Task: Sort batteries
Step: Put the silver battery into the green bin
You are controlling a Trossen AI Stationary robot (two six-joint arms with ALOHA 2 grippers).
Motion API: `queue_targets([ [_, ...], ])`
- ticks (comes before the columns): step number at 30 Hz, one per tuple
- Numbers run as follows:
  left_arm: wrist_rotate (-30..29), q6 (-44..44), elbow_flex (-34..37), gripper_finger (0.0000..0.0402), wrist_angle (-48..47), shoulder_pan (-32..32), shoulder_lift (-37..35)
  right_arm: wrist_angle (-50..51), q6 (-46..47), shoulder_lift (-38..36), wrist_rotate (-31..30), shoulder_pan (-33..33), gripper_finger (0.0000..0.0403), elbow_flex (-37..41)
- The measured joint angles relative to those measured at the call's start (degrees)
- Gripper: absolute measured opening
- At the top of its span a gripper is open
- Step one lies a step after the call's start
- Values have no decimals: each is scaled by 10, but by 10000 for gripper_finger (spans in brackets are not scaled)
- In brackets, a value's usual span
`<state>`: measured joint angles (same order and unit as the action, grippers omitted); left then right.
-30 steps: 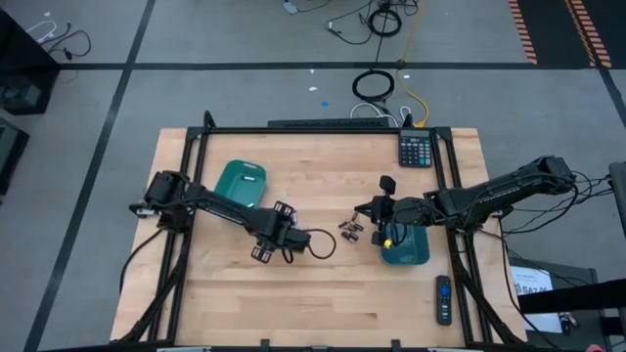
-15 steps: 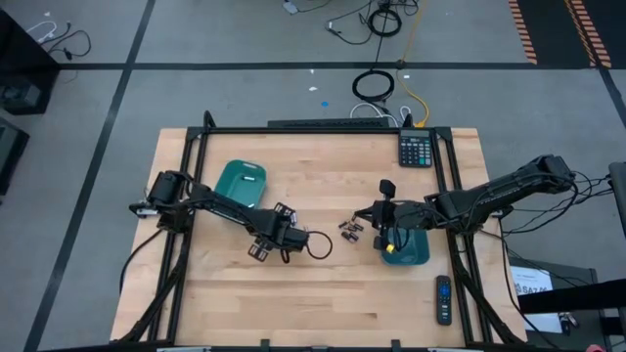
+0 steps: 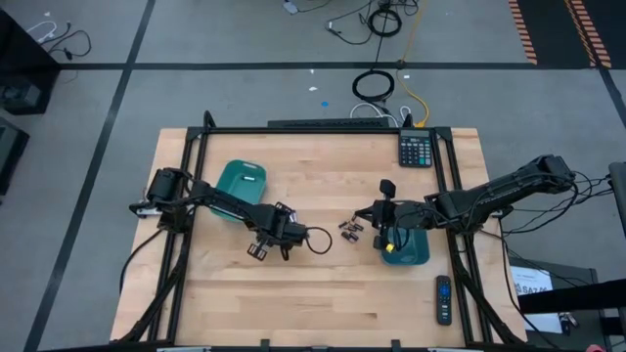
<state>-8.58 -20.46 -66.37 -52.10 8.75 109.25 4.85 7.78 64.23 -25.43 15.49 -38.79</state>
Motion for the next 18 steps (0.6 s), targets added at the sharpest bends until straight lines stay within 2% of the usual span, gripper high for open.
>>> queue_targets([
  [5,-5,14,-11,42,-10,0,-1,0,1,0,0,0,6,0],
  [8,-24,36,-36,42,-58,3,-6,0,1,0,0,0,6,0],
  [12,-62,75,-77,42,-125,3,-44,0,1,0,0,0,6,0],
  [18,-52,150,-65,42,-197,-39,-111,0,5,1,0,0,6,0],
])
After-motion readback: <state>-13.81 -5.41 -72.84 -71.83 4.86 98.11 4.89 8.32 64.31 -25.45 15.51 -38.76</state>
